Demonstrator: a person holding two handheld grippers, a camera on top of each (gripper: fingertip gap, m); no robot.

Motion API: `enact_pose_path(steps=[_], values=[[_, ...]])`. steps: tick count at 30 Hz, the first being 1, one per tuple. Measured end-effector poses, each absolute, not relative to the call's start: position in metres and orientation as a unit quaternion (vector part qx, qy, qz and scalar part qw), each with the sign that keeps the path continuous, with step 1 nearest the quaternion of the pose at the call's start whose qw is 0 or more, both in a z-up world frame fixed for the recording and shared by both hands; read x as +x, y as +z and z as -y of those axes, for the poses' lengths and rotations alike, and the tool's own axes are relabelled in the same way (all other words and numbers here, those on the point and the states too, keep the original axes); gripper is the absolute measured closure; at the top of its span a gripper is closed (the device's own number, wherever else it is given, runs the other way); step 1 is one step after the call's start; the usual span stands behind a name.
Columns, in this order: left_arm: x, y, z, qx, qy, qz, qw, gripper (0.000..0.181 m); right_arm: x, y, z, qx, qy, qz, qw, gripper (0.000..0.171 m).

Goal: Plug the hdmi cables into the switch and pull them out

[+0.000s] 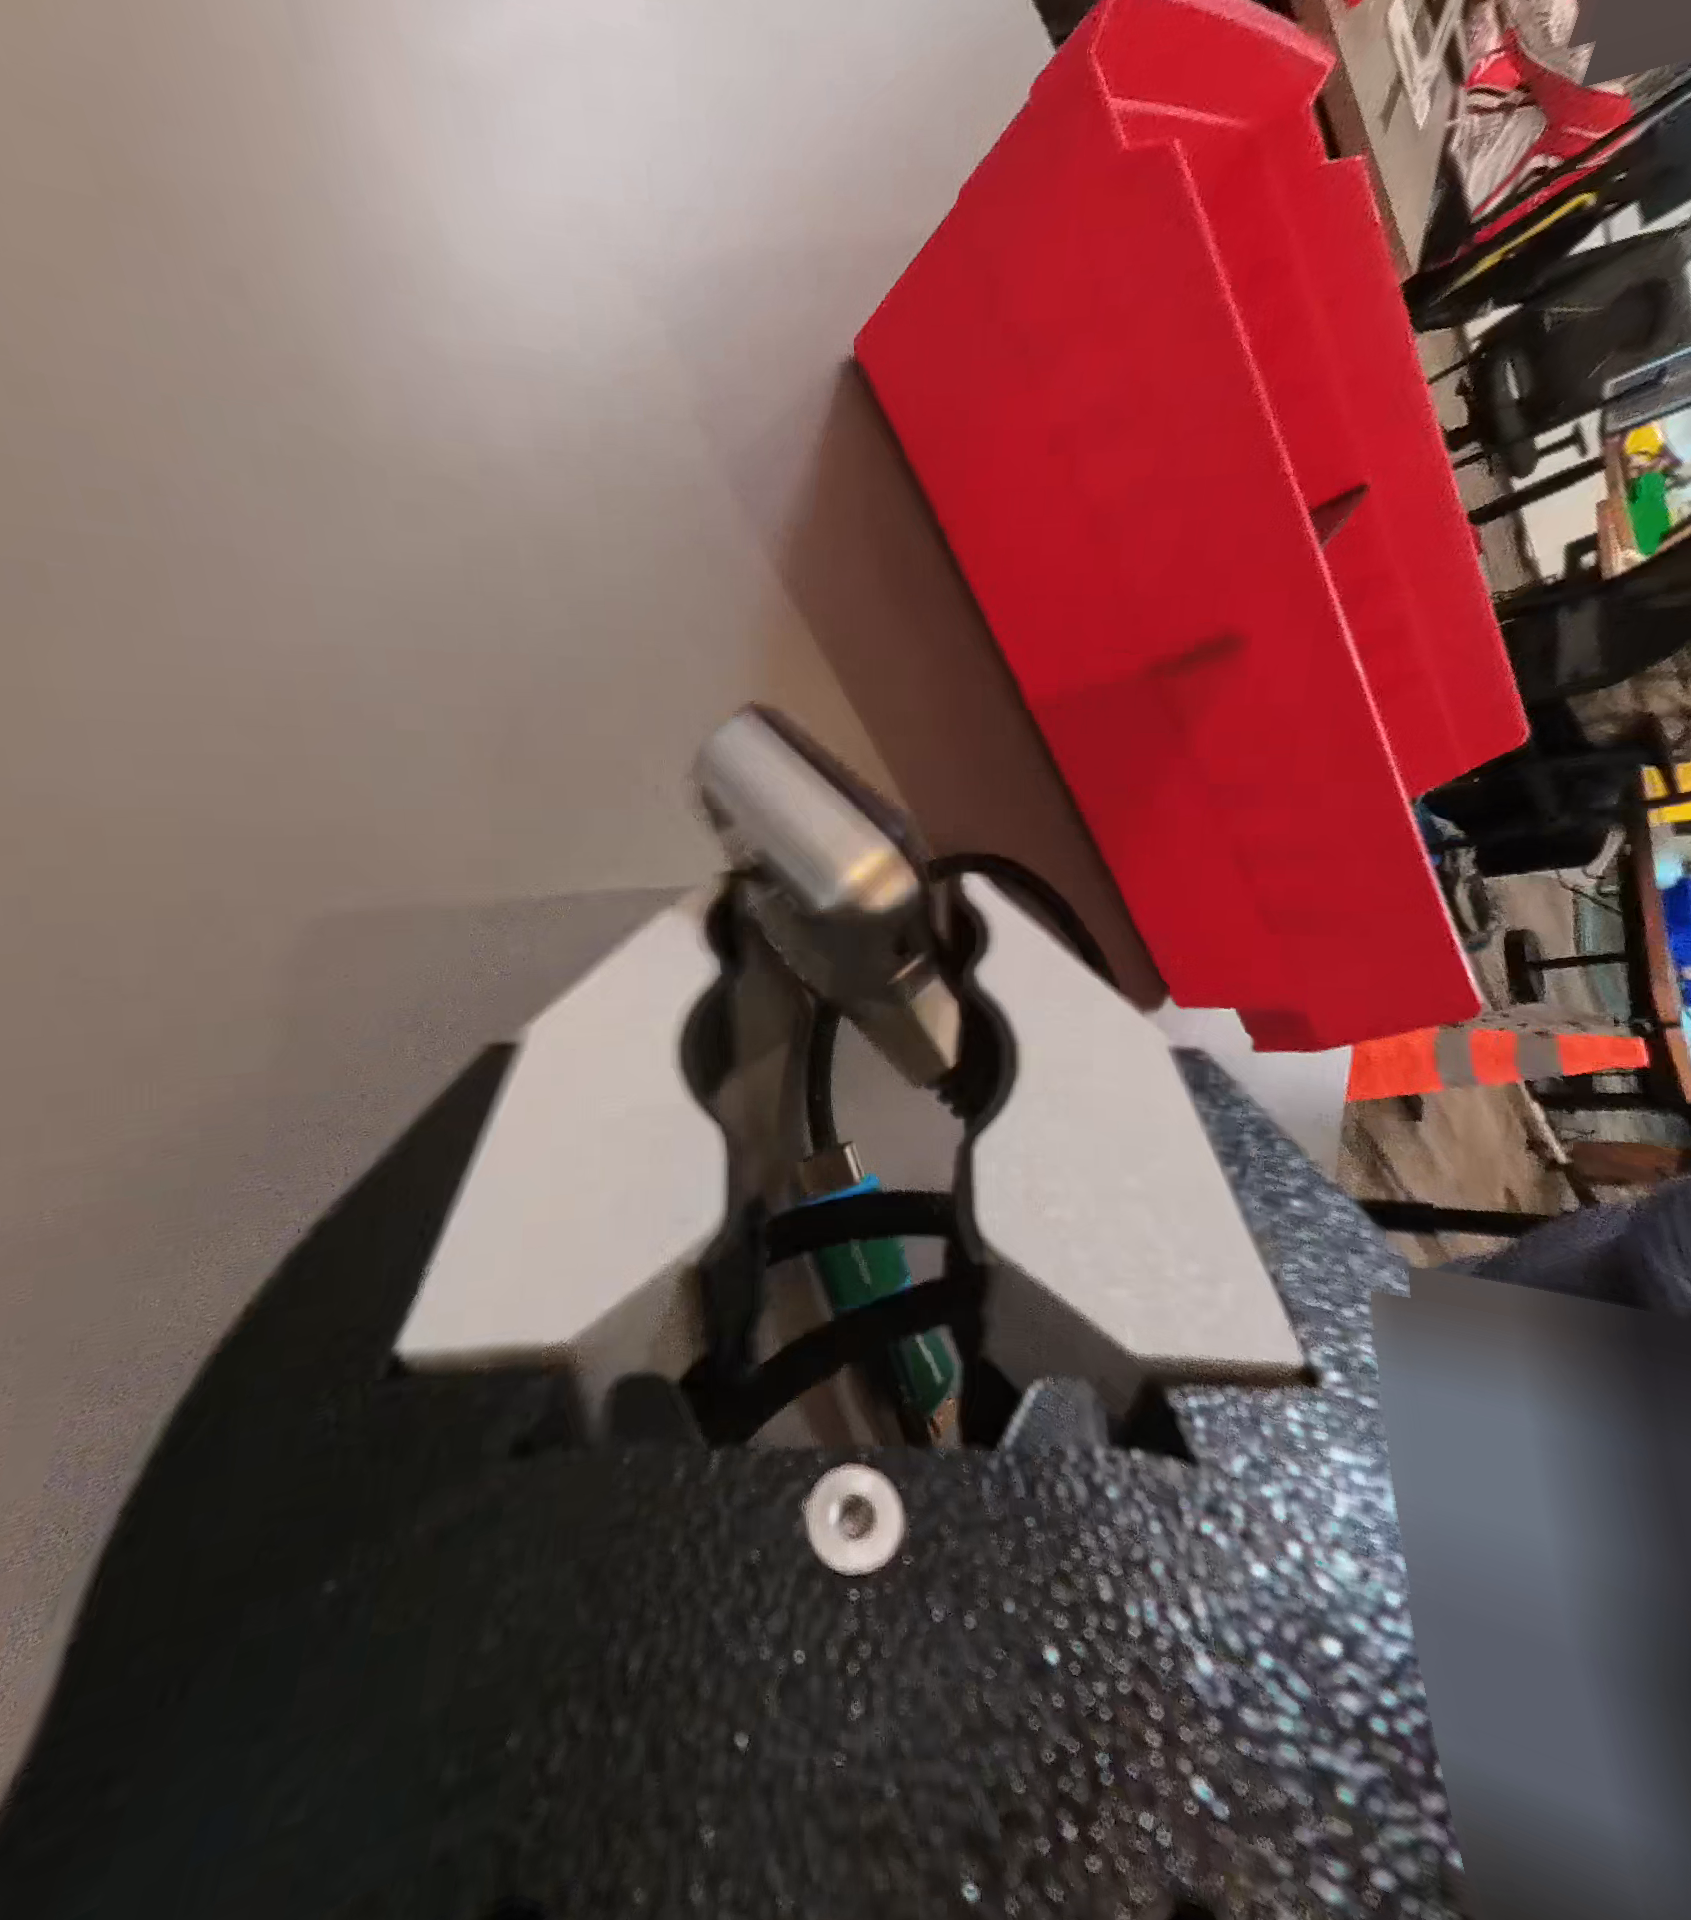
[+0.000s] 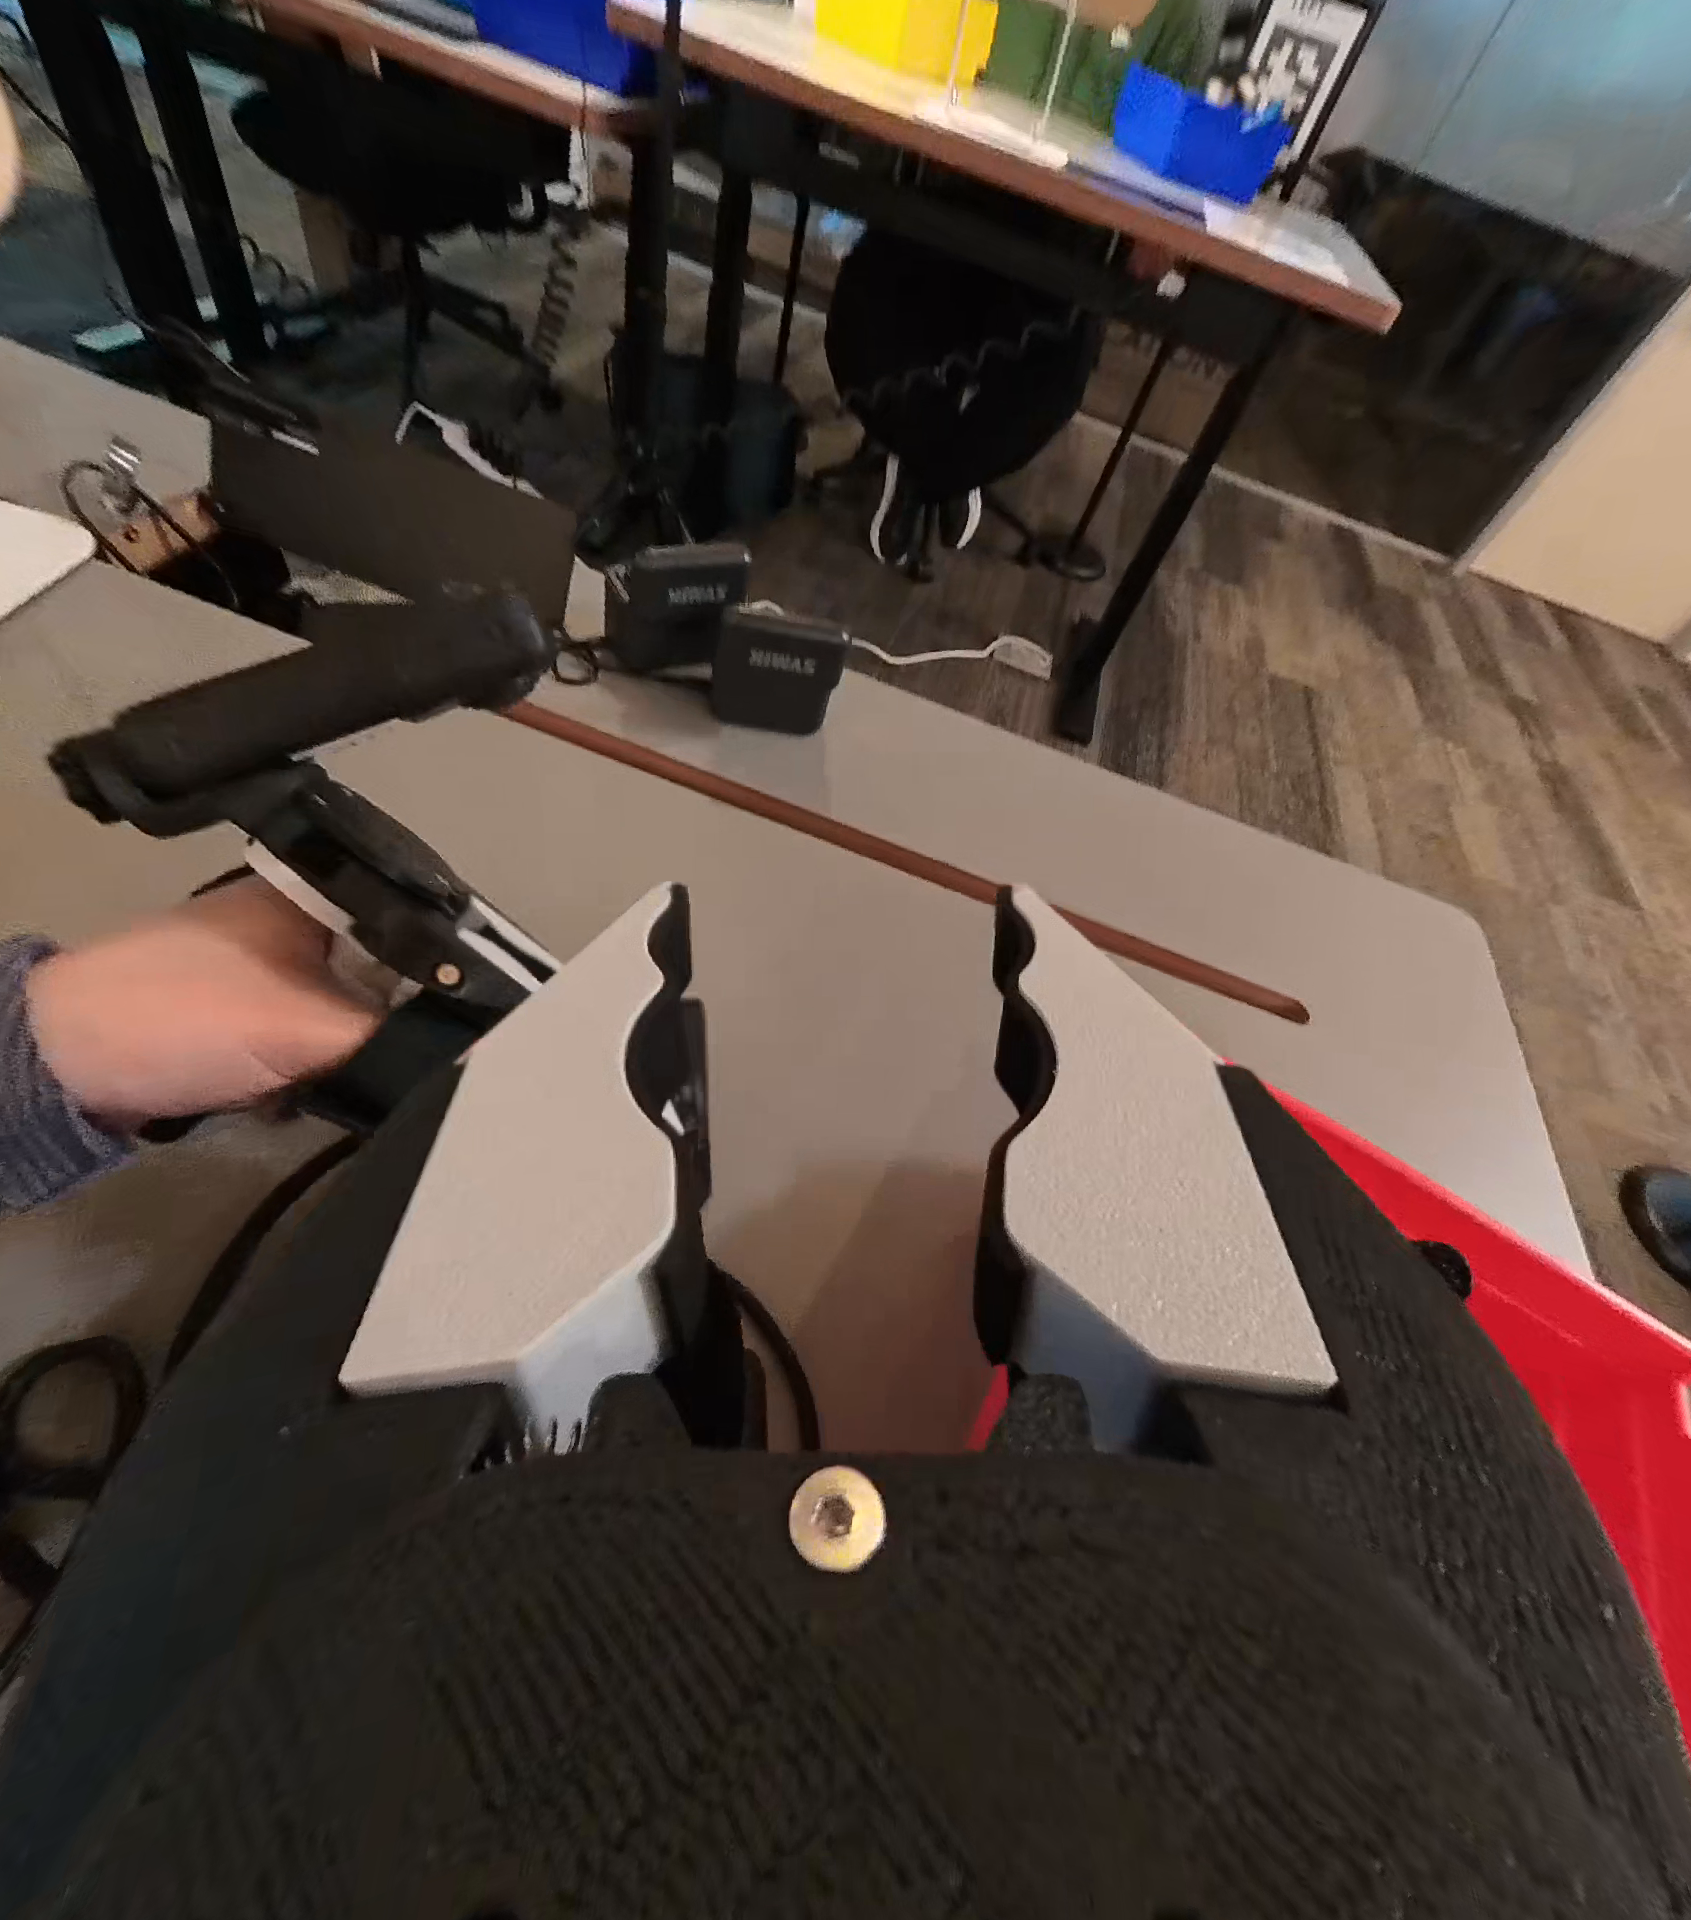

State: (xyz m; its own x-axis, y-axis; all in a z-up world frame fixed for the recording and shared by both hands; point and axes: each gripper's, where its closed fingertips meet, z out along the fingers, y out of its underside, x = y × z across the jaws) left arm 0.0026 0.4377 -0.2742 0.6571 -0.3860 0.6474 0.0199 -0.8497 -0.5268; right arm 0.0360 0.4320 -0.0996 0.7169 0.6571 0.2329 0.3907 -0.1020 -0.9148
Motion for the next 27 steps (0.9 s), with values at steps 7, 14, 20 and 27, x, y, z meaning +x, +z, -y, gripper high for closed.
enact_pose_path(steps=[7,14,20,27], values=[[-0.021,-0.207,-0.421,-0.794,-0.382,-0.211,0.423,0.154,0.023,-0.063,-0.409,-0.651,0.178,0.387,0.628,0.115],[-0.045,-0.105,-0.328,-0.545,-0.194,-0.460,0.674,0.155,-0.012,-0.064,-0.347,-0.524,0.274,0.538,0.600,0.118],[-0.038,-0.107,-0.279,-0.477,-0.106,-0.570,0.660,0.155,-0.036,-0.099,-0.286,-0.429,0.299,0.684,0.508,0.119],[-0.039,-0.125,-0.261,-0.480,-0.102,-0.628,0.604,0.156,-0.046,-0.128,-0.277,-0.432,0.256,0.735,0.457,0.132]])
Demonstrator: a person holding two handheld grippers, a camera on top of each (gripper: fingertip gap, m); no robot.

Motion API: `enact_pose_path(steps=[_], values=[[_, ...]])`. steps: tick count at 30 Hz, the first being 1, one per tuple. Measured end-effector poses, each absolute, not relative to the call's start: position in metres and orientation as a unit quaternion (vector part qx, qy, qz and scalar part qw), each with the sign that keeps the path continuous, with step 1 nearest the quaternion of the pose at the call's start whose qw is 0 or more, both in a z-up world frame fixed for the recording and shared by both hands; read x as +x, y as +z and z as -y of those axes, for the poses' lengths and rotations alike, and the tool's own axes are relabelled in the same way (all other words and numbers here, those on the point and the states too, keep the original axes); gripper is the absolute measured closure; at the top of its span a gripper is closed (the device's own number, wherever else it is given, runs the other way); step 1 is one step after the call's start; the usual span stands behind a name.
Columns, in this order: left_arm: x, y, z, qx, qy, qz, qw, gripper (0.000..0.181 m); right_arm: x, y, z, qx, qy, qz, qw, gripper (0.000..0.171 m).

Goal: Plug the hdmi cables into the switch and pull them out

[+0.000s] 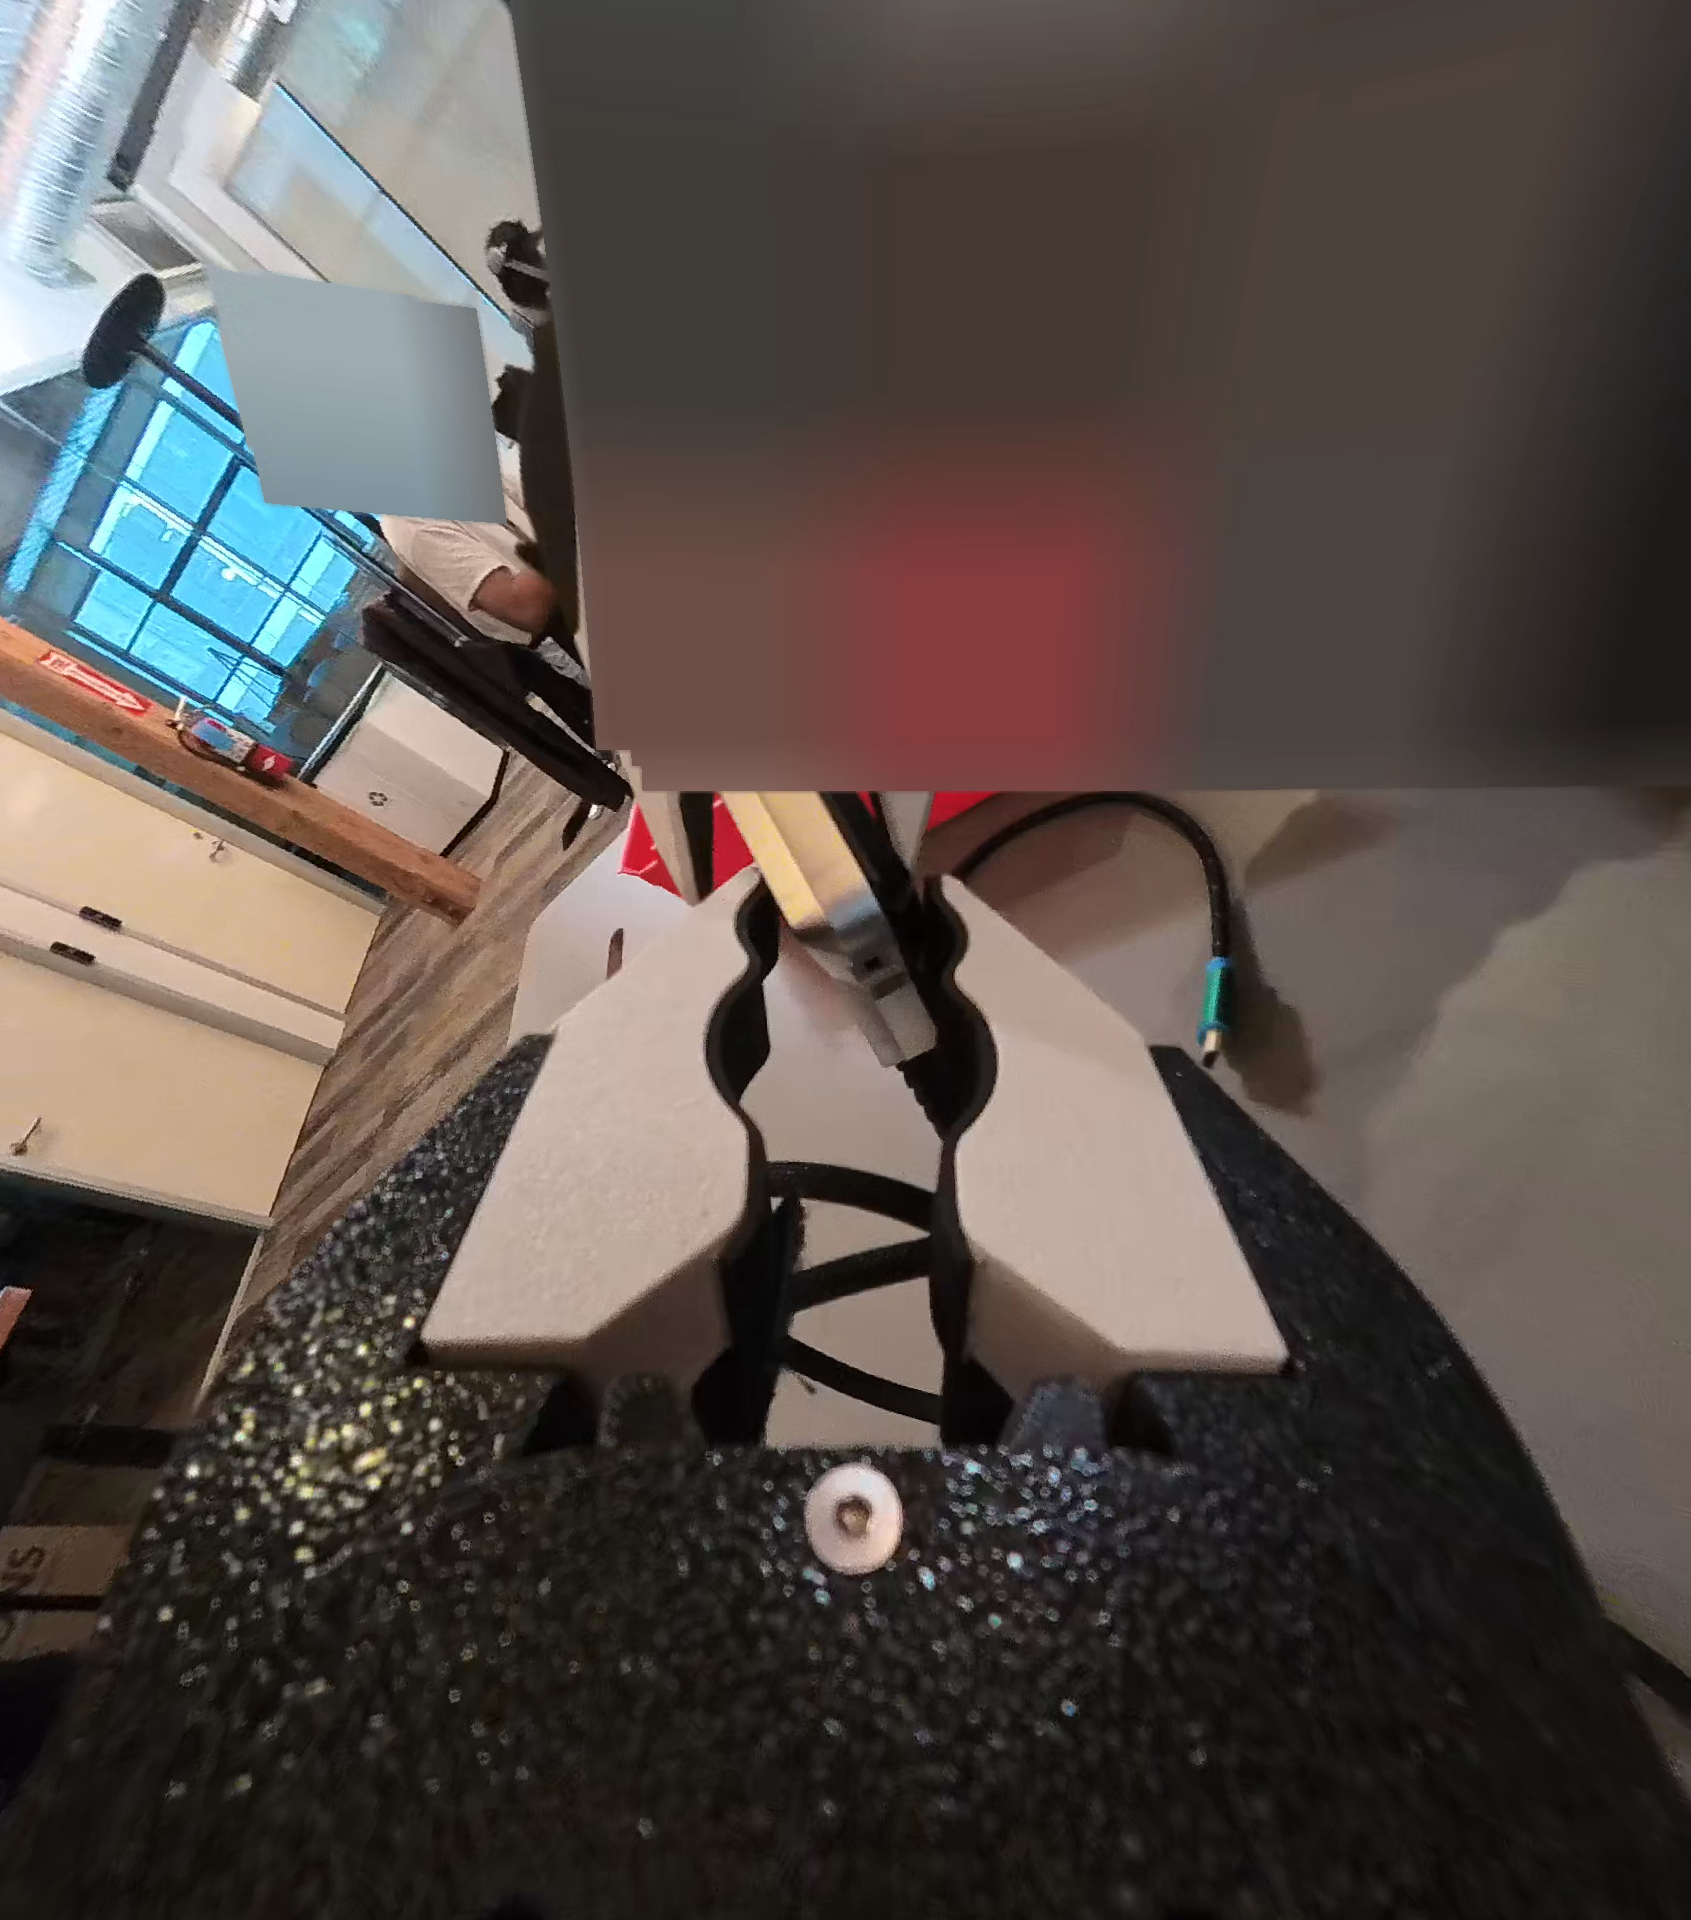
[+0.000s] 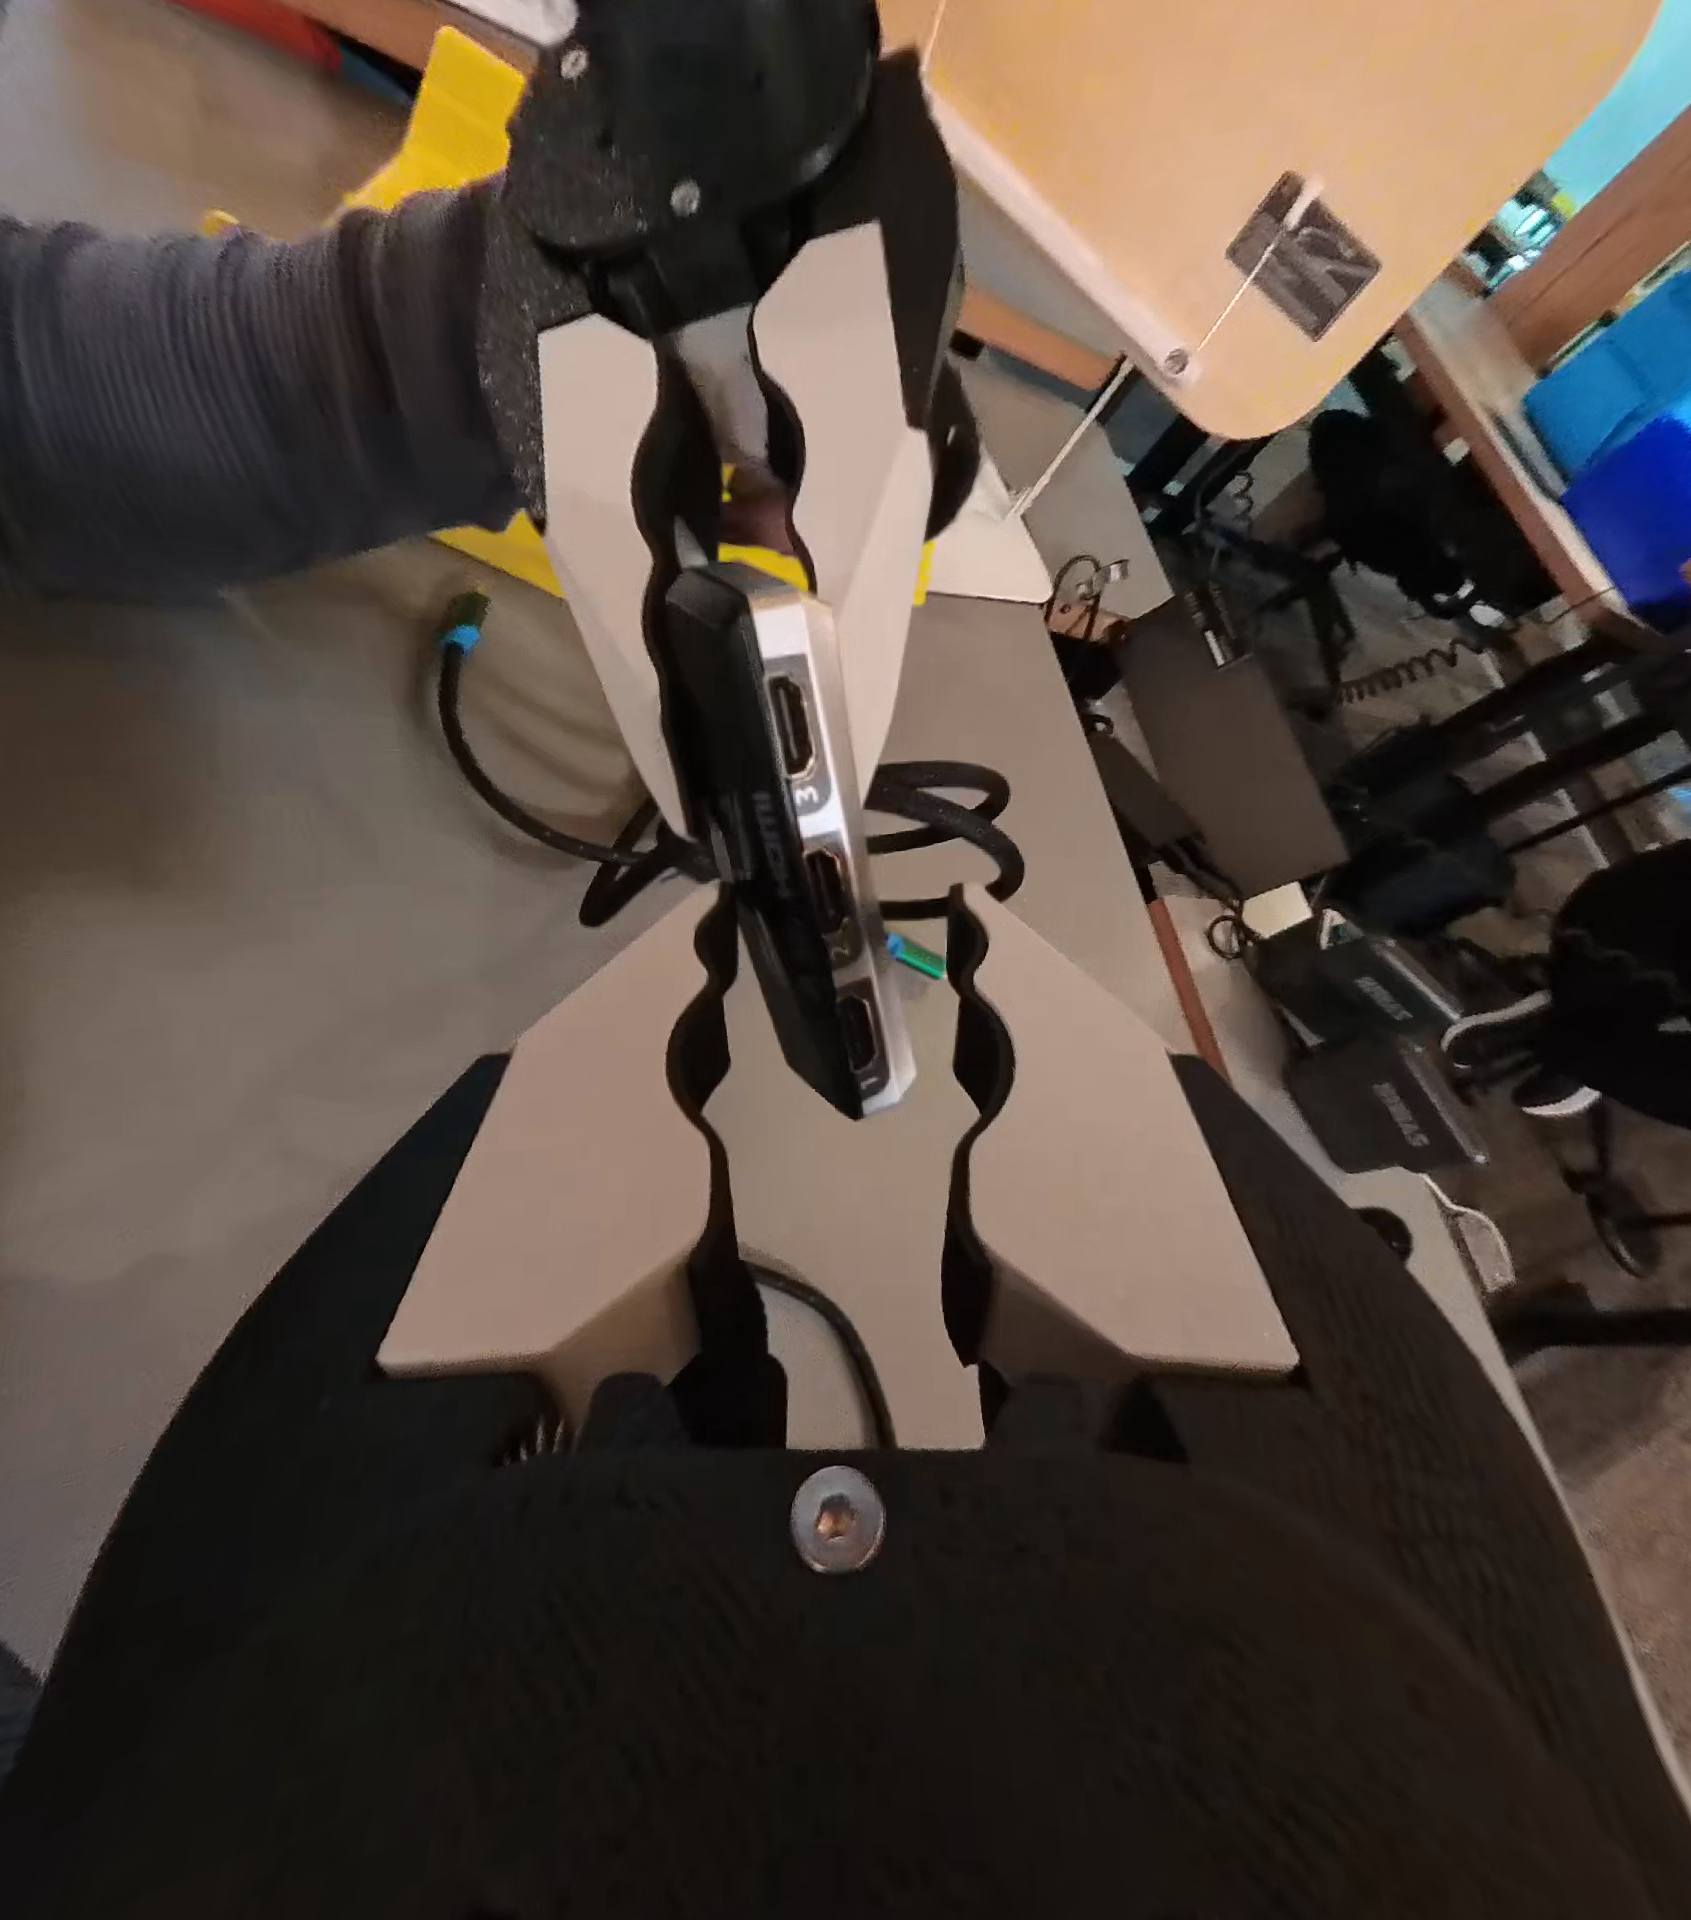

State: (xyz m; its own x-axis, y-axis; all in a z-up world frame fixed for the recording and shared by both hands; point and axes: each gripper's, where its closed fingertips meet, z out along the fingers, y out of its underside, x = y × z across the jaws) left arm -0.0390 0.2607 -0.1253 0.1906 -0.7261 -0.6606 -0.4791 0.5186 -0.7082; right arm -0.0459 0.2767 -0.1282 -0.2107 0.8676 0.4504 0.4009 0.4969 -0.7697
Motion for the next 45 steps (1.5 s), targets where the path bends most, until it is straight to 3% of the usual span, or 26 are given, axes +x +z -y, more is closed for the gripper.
enact_pose_path(steps=[3,7,11,13,18,26,29,31,37,40,45], values=[[-0.041,-0.128,-0.255,-0.481,-0.103,-0.638,0.592,0.156,-0.045,-0.137,-0.269,-0.423,0.269,0.750,0.430,0.146],[-0.048,-0.129,-0.263,-0.527,-0.105,-0.608,0.585,0.155,-0.046,-0.137,-0.270,-0.412,0.253,0.758,0.438,0.148],[-0.049,-0.136,-0.278,-0.560,-0.076,-0.586,0.580,0.123,-0.048,-0.139,-0.273,-0.392,0.213,0.771,0.455,0.148],[-0.046,-0.147,-0.283,-0.586,-0.071,-0.587,0.554,0.116,-0.051,-0.139,-0.269,-0.380,0.208,0.777,0.457,0.148],[-0.037,-0.162,-0.278,-0.569,-0.092,-0.620,0.533,0.156,-0.054,-0.141,-0.265,-0.372,0.207,0.783,0.454,0.148],[-0.040,-0.168,-0.279,-0.590,-0.128,-0.607,0.516,0.158,-0.055,-0.146,-0.269,-0.401,0.175,0.781,0.446,0.147],[-0.047,-0.176,-0.286,-0.611,-0.124,-0.600,0.502,0.158,-0.046,-0.130,-0.288,-0.445,0.152,0.737,0.485,0.119],[-0.053,-0.179,-0.294,-0.620,-0.111,-0.588,0.507,0.158,-0.035,-0.115,-0.297,-0.468,0.160,0.703,0.511,0.109],[-0.065,-0.182,-0.348,-0.668,-0.045,-0.448,0.593,0.157,-0.001,-0.094,-0.347,-0.563,0.092,0.594,0.568,0.114],[-0.071,-0.186,-0.356,-0.644,-0.009,-0.351,0.680,0.161,0.002,-0.098,-0.363,-0.608,0.104,0.556,0.557,0.116],[-0.065,-0.202,-0.334,-0.604,0.036,-0.328,0.725,0.161,0.000,-0.116,-0.383,-0.671,0.111,0.516,0.520,0.117]])
